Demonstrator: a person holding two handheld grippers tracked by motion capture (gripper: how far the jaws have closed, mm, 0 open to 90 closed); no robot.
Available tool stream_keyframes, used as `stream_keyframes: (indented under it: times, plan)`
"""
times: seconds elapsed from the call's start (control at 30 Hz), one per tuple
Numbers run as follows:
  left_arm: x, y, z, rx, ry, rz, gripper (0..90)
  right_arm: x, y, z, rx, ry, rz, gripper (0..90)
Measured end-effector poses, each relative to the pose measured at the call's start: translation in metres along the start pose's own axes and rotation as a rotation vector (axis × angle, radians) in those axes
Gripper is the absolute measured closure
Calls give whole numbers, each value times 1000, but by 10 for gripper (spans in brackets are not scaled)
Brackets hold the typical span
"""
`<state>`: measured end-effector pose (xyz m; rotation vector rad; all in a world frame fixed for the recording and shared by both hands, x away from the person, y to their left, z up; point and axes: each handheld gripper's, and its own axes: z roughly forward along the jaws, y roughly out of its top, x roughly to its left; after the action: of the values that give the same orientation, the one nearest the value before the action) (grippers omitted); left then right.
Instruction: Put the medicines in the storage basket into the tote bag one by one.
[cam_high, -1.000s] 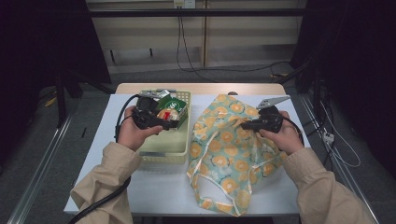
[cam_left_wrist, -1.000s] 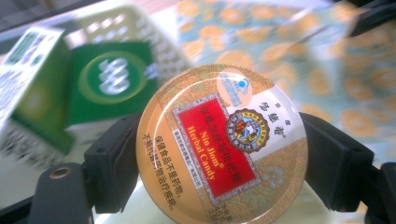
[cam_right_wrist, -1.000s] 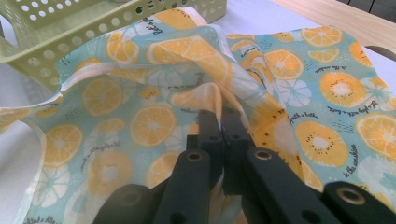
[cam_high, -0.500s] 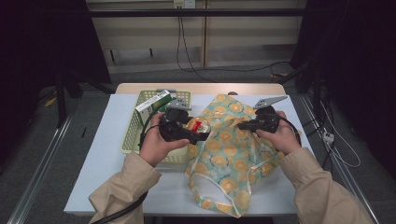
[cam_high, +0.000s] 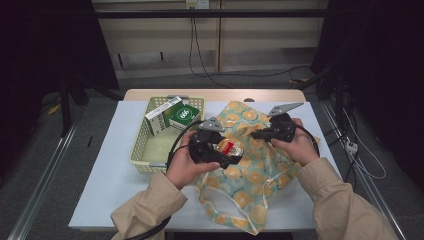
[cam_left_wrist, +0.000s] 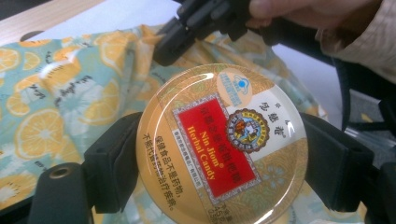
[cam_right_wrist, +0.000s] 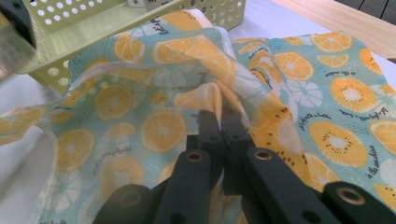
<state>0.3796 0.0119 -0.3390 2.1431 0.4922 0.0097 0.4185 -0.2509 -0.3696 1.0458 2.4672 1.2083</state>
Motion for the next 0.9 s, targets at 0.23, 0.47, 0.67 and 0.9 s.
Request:
stream_keyframes:
  times: [0.23,0.47,0.67,0.9]
  plan:
    - [-1,-6,23,17,-7,4,204,2,3,-1,-5,1,-6,899]
    - [-5,-12,44,32,-24,8,204,0,2,-3,-6,-4,1,898]
    - [-17,-15,60,64,-12,24,203,-1,1,-4,-8,-2,4,899]
    - [-7,-22,74,63,-10,-3,204,2,1,-7,-13,4,-1,898]
